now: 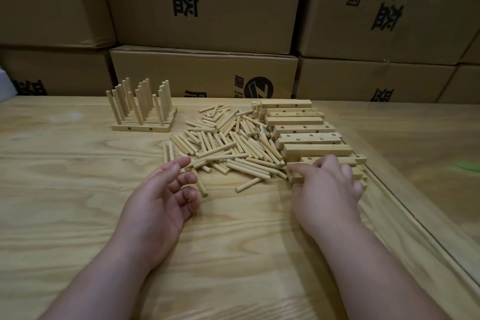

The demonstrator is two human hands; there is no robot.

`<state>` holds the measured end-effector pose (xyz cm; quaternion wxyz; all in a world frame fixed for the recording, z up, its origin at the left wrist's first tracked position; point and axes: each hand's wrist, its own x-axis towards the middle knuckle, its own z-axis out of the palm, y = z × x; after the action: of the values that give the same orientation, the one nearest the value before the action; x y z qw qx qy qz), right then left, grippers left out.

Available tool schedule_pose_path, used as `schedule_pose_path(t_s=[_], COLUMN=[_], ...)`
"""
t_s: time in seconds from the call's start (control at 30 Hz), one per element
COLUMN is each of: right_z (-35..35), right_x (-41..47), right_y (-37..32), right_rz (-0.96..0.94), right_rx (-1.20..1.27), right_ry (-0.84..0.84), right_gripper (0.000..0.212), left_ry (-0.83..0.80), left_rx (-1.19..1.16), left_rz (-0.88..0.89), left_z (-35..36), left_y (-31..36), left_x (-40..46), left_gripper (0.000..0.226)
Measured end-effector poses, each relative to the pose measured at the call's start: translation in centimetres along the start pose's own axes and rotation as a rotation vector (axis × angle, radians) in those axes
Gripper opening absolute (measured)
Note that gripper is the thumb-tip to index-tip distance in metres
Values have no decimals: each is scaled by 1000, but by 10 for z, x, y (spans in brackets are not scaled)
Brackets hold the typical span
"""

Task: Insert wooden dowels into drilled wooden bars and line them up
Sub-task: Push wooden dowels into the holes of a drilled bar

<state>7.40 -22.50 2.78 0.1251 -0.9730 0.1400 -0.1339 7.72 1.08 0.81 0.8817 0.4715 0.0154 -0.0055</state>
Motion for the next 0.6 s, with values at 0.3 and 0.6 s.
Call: schedule_pose_path(t_s=[0.3,0.6], right_z=[10,7], right_x=[1,5], right_y=[3,0], right_rz=[-45,33], right_rx=[30,66], right_ry=[44,147], right_gripper=[45,36], left_ry=[10,34], left_rx=[-2,-31], left_rz=[-10,-28], left_z=[-1,2], left_y=[0,0], left_x=[-1,0], left_gripper=[22,21])
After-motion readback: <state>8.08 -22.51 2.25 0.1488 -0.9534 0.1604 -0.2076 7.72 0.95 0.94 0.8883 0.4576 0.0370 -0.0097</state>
